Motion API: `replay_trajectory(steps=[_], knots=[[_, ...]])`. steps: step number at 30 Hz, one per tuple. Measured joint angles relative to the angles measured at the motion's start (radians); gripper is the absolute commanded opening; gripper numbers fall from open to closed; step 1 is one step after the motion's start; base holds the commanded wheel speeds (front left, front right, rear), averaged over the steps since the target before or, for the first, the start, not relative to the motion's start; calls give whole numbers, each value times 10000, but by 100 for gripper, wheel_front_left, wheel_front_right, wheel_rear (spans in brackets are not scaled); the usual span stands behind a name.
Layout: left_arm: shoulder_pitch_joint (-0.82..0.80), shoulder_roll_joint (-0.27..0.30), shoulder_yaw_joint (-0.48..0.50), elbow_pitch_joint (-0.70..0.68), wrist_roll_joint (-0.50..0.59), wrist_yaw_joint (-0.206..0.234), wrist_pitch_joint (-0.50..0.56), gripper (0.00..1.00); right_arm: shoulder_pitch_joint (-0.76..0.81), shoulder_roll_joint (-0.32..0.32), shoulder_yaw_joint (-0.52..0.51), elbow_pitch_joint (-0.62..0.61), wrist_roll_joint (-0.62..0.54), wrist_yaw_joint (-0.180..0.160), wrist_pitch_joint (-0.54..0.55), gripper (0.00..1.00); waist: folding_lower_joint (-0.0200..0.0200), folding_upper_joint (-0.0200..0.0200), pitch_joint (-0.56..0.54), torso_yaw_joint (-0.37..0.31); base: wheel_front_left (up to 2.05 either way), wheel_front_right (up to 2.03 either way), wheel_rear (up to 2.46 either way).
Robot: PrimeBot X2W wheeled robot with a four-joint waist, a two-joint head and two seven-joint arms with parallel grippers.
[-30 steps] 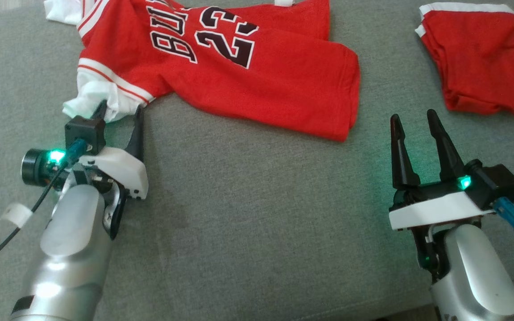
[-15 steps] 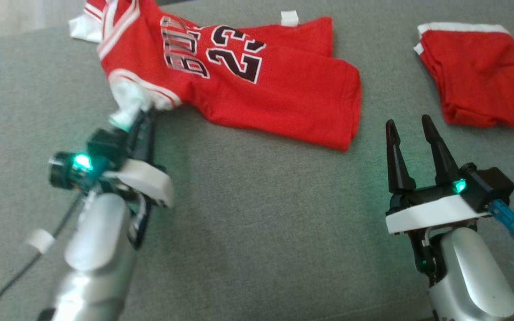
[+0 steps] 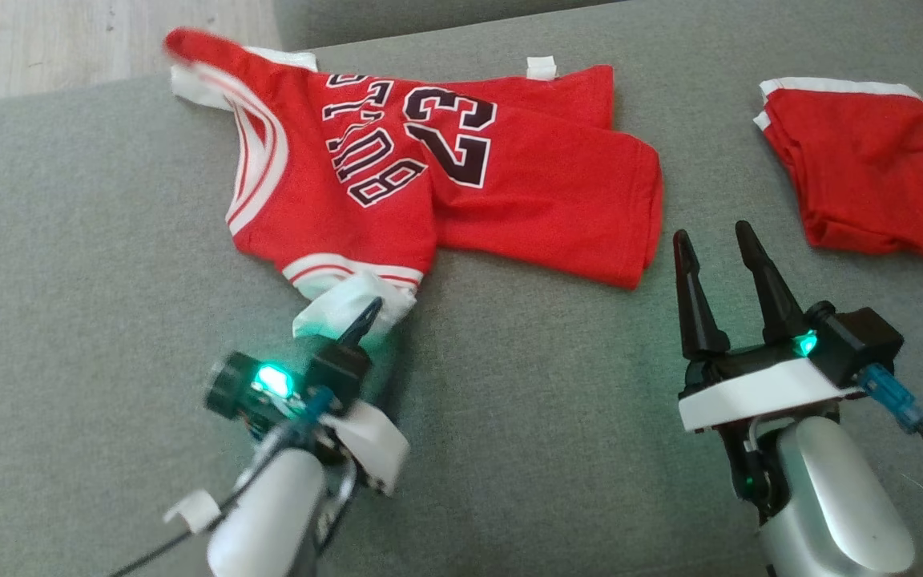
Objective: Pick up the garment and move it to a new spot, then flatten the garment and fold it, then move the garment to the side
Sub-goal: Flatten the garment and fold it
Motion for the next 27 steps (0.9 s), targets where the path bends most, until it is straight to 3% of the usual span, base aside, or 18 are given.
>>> replay_trajectory(steps=[7,17,22,27], knots=[[244,-100,-232,-725,-178,33,-453,100,11,-2,0,86,-2,0,0,100,1,0,-44,211,0,0,0],[453,159,1461,-1699,-1198,907,-1432,100,206,0,-8,169,-17,0,0,100,1,0,-296,432,0,0,0],[1271,347,2230,-1839,-1848,1089,-1662,100,218,0,-12,102,-17,0,0,100,1,0,-419,473,0,0,0],[1818,324,2297,-1929,-2052,1112,-1791,100,473,0,-44,36,-17,0,0,100,1,0,-372,523,0,0,0]])
